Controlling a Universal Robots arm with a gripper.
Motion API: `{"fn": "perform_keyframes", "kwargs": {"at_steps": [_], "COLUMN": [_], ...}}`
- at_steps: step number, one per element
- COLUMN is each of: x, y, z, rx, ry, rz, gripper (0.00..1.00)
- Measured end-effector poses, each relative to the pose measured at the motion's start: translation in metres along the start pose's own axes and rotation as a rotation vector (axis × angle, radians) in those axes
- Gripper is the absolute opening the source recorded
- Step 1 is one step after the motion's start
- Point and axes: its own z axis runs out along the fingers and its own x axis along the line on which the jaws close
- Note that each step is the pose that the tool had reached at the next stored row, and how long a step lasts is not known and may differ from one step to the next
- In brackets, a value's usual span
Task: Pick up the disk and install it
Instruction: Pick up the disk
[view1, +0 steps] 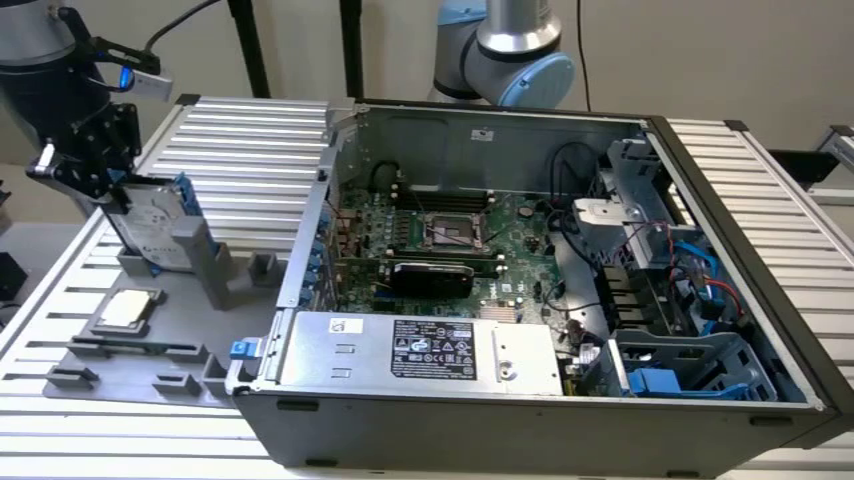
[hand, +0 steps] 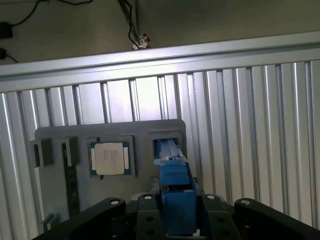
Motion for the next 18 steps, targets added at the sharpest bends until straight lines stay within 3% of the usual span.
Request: {"fn": "perform_keyframes", "kwargs": {"at_steps": [7, 15, 18], "x": [0.0038, 0.0068, 0.0067], "y": [-0.0002, -0.0003, -0.0003], "z": [0.0001, 0.0000, 0.0001], "rx": [-0.0002, -0.0007, 0.0008], "ry": [-0.0031, -0.0154, -0.0188], "rz": [0.000, -0.004, -0.040], "gripper": [0.00, 0.00, 0.00]}}
